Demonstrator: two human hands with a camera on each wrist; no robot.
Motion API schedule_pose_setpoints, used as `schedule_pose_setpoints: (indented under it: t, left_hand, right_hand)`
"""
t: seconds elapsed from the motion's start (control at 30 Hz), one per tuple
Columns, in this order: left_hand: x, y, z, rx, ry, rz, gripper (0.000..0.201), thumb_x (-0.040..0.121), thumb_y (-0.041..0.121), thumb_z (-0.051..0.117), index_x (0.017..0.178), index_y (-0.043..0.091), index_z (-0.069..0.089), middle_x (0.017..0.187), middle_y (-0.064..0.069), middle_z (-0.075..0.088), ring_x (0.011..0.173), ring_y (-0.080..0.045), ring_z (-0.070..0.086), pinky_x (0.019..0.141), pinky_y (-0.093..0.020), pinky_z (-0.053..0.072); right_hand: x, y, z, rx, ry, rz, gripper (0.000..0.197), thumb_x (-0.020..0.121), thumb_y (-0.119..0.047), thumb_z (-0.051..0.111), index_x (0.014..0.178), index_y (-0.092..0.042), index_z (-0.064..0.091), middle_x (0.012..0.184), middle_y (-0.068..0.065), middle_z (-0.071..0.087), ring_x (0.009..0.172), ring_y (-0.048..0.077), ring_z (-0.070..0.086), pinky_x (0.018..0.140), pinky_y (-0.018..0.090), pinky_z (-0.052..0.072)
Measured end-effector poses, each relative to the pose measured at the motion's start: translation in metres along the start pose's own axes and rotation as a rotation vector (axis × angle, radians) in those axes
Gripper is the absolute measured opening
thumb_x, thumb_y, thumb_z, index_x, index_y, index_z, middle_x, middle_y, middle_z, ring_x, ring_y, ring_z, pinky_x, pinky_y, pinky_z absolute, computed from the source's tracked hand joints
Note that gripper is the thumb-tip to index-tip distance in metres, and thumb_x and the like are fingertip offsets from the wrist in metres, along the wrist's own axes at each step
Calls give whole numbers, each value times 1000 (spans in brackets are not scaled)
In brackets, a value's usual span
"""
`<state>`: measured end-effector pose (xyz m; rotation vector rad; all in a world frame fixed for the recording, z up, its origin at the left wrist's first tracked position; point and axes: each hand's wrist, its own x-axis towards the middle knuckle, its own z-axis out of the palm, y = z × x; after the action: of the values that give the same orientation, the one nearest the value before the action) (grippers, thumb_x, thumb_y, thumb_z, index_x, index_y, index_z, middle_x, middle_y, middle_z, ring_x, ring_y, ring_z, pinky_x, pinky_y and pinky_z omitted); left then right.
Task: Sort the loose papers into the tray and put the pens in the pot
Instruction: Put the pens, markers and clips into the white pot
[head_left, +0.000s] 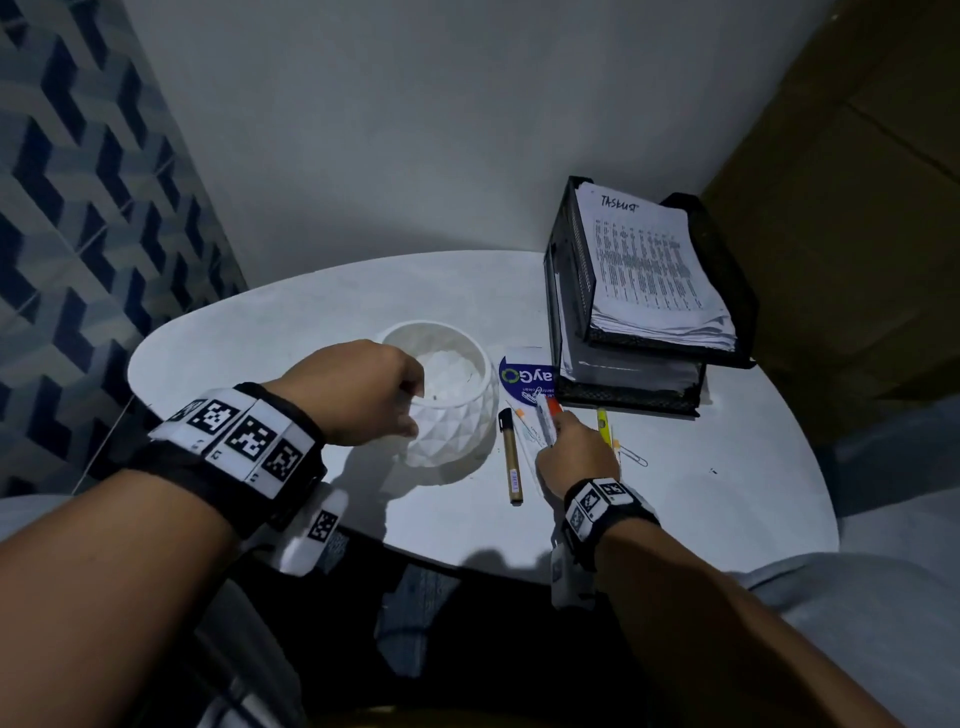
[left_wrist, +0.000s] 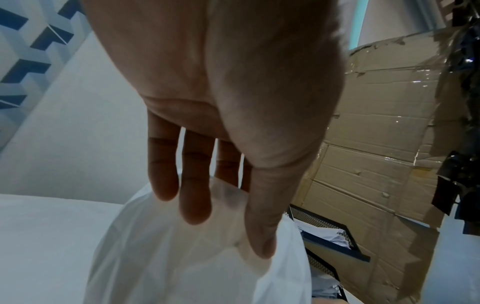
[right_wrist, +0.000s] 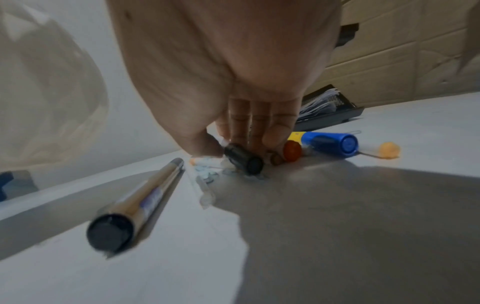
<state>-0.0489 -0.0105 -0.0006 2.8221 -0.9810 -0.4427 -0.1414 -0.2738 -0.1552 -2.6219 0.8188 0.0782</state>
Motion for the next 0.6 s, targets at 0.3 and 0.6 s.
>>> schedule_pose_setpoints:
  t: [0.3, 0.6]
  left_hand:
    - [-1, -11, -4, -29, 8, -27, 38, 81, 46, 81, 113, 30, 68, 90, 15, 65, 89, -17, 61, 73, -29, 49]
    - [-4, -14, 4, -2, -22, -2, 36, 81, 46, 81, 111, 31, 68, 90, 16, 67, 89, -15, 62, 75, -30, 52]
  right_hand:
    - [-9, -38, 1, 109, -91, -16, 23, 90, -25, 57, 112, -20, 53, 95, 3, 63, 82, 27, 62, 69, 32, 49]
    - [-19, -36, 5, 3, -153, 28, 38, 85, -26, 60, 121, -19, 51, 103, 6, 68, 84, 27, 63, 70, 33, 50]
